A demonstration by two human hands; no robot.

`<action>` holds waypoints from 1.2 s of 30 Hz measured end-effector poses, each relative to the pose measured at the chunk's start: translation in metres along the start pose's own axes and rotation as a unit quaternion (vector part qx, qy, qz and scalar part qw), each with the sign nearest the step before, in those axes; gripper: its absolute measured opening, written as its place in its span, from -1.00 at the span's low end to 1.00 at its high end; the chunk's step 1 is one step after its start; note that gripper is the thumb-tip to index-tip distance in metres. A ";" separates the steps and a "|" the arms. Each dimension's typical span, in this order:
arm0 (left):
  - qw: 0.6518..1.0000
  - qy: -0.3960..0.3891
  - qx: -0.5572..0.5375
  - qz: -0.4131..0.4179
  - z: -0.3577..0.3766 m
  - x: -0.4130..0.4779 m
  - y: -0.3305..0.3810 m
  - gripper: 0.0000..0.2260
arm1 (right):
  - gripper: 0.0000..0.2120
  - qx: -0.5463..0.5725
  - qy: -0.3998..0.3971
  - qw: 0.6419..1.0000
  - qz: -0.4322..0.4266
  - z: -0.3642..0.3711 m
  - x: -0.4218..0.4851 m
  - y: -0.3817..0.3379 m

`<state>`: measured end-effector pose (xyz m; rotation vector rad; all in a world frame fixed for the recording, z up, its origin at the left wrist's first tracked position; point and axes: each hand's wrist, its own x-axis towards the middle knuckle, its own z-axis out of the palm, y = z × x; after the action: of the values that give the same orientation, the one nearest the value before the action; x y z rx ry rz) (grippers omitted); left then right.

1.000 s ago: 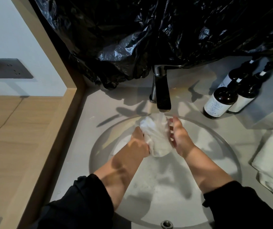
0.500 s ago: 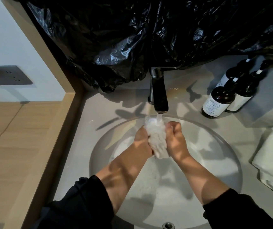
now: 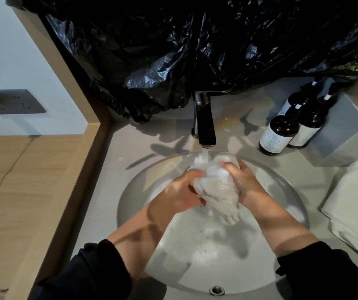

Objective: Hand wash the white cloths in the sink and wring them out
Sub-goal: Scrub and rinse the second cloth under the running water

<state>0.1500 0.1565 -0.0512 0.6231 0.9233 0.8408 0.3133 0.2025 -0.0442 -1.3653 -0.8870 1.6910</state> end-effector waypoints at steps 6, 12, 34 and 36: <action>0.998 0.050 -0.025 -0.018 0.014 -0.008 0.009 -0.52 | -0.59 0.061 -0.132 0.989 -0.017 -0.023 -0.012 -0.019; 0.995 0.073 -0.060 -0.036 0.030 -0.023 0.009 -0.76 | -0.48 0.029 -0.231 0.971 -0.058 -0.035 -0.036 -0.039; 0.978 -0.030 0.164 0.123 0.137 -0.119 0.182 -0.77 | 0.04 -0.176 -0.253 0.944 -0.118 -0.023 -0.141 -0.170; 0.969 -0.062 0.190 0.145 0.145 -0.127 0.190 -0.78 | -0.04 -0.169 -0.222 0.945 -0.168 -0.015 -0.146 -0.188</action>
<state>0.1673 0.1363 0.2183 1.1522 0.8964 0.8772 0.3727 0.1597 0.1824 -0.9673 -1.6340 1.6466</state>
